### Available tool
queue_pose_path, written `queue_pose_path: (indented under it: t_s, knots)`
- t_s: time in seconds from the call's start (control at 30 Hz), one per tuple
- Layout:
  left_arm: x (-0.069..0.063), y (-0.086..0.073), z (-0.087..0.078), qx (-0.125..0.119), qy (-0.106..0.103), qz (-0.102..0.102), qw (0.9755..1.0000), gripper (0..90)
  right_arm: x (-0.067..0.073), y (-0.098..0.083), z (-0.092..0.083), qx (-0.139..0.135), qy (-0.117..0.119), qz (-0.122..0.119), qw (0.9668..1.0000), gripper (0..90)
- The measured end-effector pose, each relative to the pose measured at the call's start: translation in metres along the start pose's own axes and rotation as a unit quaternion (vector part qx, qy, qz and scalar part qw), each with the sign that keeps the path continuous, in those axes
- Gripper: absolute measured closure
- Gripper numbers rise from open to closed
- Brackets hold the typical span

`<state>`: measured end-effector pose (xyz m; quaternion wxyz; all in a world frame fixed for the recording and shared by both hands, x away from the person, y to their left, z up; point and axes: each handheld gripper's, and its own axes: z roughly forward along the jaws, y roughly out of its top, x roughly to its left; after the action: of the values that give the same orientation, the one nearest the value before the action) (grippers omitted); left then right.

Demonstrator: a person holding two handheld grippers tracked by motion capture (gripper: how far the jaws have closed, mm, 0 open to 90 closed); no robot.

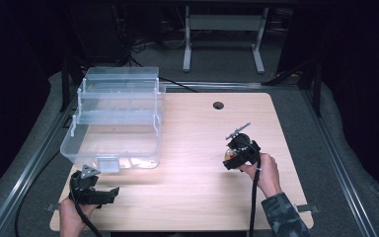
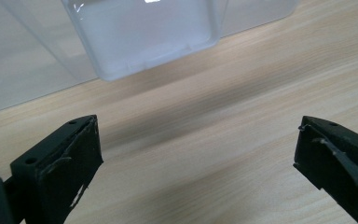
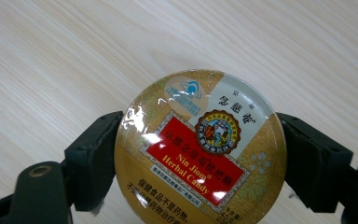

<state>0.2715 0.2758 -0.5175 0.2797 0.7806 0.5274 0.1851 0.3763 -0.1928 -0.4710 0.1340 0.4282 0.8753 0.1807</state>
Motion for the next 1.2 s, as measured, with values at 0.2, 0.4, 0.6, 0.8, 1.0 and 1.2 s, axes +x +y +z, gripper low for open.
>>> queue_pose_path:
  t_s: [0.2,0.4,0.6,0.8,1.0,1.2]
  knots:
    - [0.000,0.000,0.001,0.002,0.002,-0.003,1.0000,0.7,-0.022,-0.021,-0.005,0.015,-0.024,0.023,0.9993,20.2]
    - [0.000,-0.001,0.000,0.000,0.000,-0.006,1.0000,0.8,-0.047,-0.045,-0.010,0.030,-0.043,0.057,0.9970,20.1]
    - [0.000,-0.002,0.001,0.000,0.000,-0.007,1.0000,0.8,-0.074,-0.072,-0.007,0.046,-0.046,0.097,0.9932,20.1]
    - [0.000,-0.001,0.002,0.001,-0.002,-0.011,0.9999,0.7,-0.094,-0.094,0.003,0.072,-0.051,0.129,0.9877,20.1]
    - [0.001,0.000,0.001,0.004,0.001,-0.008,1.0000,0.7,-0.103,-0.110,0.014,0.087,-0.042,0.151,0.9838,20.0]
    - [0.000,0.001,0.000,0.003,-0.004,-0.011,0.9999,0.7,-0.104,-0.115,0.018,0.093,-0.037,0.160,0.9821,19.7]
